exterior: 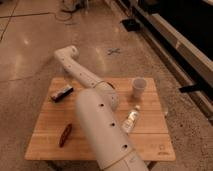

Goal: Push the eraser across the table

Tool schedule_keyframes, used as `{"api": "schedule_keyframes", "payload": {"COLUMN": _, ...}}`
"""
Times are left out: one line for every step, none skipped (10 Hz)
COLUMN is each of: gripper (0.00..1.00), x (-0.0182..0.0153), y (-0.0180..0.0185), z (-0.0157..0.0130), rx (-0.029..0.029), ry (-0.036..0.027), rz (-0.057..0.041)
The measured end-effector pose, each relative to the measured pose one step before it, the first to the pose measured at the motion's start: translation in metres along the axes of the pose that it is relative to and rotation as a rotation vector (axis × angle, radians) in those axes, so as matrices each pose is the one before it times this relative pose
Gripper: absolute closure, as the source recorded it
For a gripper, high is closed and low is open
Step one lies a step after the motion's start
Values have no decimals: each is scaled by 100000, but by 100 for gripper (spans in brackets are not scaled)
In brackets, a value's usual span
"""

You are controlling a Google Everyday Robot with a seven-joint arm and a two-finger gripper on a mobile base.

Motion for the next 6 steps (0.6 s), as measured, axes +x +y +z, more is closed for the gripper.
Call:
{"api": "schedule_keyframes", "payload": {"gripper": 100, "x": 639, "y": 167, "z": 537, "rx": -128, "ry": 289, "rz": 960}}
{"api": "schedule_keyframes", "payload": {"gripper": 100, "x": 196, "y": -145, "z": 285, "rx": 233, "ry": 82, "rz": 316}}
{"api": "schedule_keyframes", "payload": {"gripper": 100, "x": 121, "y": -216, "z": 402, "rx": 193, "ry": 24, "rz": 218}}
{"api": "schedule_keyframes", "payload": {"gripper": 100, "x": -40, "y": -275, "z": 391, "rx": 83, "ry": 7, "rz": -125}}
{"api": "schedule_keyframes", "payload": {"gripper": 100, "x": -151, "y": -402, "z": 445, "rx": -13, "ry": 38, "rz": -416}}
{"api": "schedule_keyframes", "payload": {"gripper": 100, "x": -68, "y": -241, "z": 369, "rx": -89, "ry": 165, "rz": -184}}
